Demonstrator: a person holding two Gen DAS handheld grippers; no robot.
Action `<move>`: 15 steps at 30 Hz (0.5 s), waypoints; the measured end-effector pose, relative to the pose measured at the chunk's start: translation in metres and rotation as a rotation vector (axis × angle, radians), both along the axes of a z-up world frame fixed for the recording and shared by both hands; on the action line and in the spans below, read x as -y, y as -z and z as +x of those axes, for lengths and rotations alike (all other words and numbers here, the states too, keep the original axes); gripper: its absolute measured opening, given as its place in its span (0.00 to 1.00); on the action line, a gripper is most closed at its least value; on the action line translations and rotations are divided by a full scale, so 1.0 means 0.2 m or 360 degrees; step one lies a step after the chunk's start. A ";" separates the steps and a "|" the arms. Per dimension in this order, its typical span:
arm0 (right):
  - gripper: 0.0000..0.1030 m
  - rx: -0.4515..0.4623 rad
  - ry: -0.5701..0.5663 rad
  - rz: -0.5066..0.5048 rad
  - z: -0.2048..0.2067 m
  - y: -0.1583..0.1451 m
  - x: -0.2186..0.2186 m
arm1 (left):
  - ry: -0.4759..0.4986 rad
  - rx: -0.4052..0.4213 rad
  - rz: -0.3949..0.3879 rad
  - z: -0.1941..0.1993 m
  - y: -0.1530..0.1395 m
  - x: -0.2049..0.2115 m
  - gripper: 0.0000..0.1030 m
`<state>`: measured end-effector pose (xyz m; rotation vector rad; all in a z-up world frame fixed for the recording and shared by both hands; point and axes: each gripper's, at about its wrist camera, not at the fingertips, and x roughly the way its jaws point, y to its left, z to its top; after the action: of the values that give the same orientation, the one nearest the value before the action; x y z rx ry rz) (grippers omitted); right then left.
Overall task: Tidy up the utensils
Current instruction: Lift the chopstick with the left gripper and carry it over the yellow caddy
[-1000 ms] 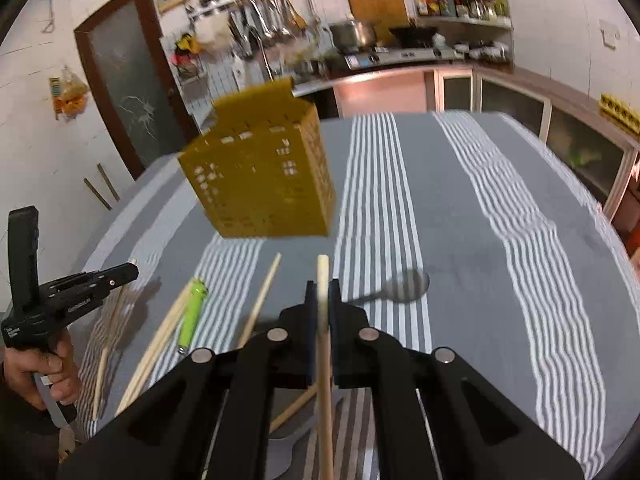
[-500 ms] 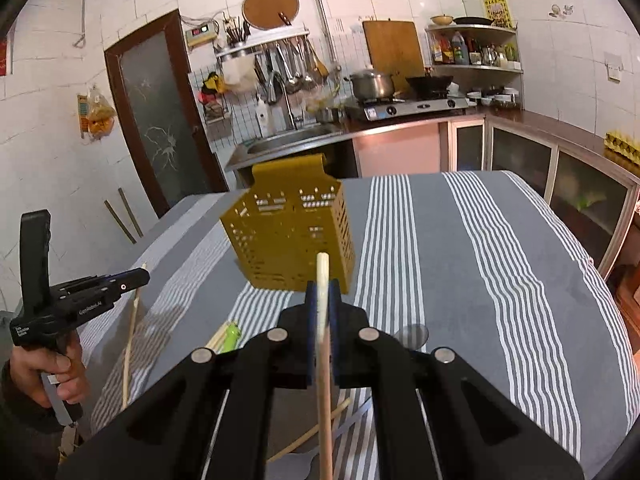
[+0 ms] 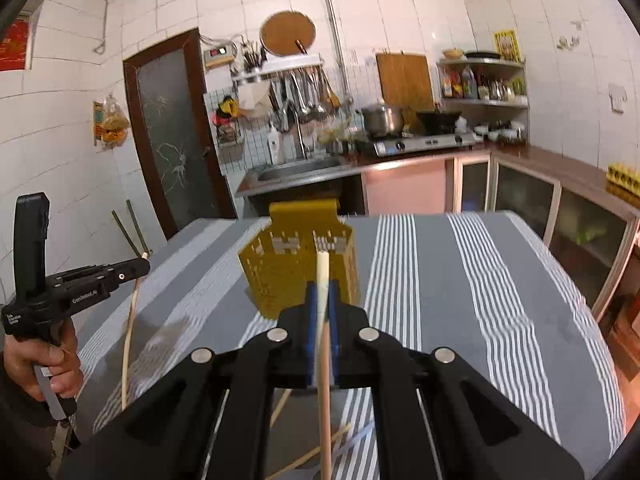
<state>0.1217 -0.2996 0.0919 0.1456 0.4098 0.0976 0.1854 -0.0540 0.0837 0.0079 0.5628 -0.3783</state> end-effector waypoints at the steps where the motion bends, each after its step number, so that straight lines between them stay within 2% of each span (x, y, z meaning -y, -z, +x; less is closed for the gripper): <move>1: 0.06 0.0030 0.0003 -0.0007 0.00 -0.03 0.00 | 0.0002 0.0021 -0.0004 0.00 -0.03 0.01 0.04; 7: 0.06 0.0130 0.0011 -0.0019 0.00 -0.16 0.00 | 0.0002 0.0110 -0.0017 -0.01 -0.15 0.03 0.04; 15: 0.06 0.0138 0.0017 -0.0011 0.01 -0.18 0.01 | -0.0009 0.0137 -0.0030 -0.01 -0.20 0.03 0.04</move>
<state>0.1231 -0.3018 0.1271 0.1360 0.3229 0.0917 0.1842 -0.0596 0.1231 0.0043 0.4740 -0.3760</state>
